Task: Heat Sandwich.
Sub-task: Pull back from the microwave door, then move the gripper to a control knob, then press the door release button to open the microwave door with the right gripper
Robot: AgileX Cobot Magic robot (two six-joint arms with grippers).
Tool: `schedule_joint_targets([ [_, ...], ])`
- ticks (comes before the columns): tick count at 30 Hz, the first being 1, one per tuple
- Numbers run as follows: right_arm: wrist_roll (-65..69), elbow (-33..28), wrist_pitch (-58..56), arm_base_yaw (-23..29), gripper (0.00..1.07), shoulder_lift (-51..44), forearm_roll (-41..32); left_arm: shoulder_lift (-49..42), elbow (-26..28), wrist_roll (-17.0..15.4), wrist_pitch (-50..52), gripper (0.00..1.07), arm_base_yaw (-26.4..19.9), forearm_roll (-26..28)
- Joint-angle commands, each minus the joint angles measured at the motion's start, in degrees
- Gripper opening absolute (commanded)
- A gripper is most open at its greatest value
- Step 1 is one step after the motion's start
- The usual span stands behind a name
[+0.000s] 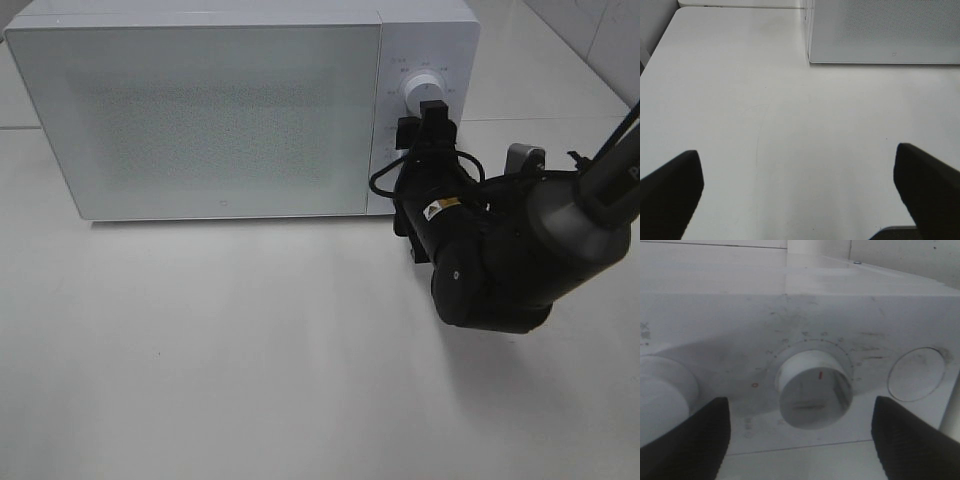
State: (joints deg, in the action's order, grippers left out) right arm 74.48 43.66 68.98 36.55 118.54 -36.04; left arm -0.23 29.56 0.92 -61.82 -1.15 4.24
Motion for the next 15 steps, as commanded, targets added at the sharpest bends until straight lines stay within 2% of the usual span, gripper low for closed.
schedule_joint_targets([
  [1, -1.4, -2.2, -0.6, 0.2, 0.76, -1.7, 1.6, -1.5, -0.1, 0.0, 0.5, 0.98, -0.1, 0.6],
  [15, -11.7, -12.3, -9.2, 0.2, 0.76, -12.7, 11.1, -1.5, -0.1, 0.0, 0.5, 0.98, -0.1, 0.6],
])
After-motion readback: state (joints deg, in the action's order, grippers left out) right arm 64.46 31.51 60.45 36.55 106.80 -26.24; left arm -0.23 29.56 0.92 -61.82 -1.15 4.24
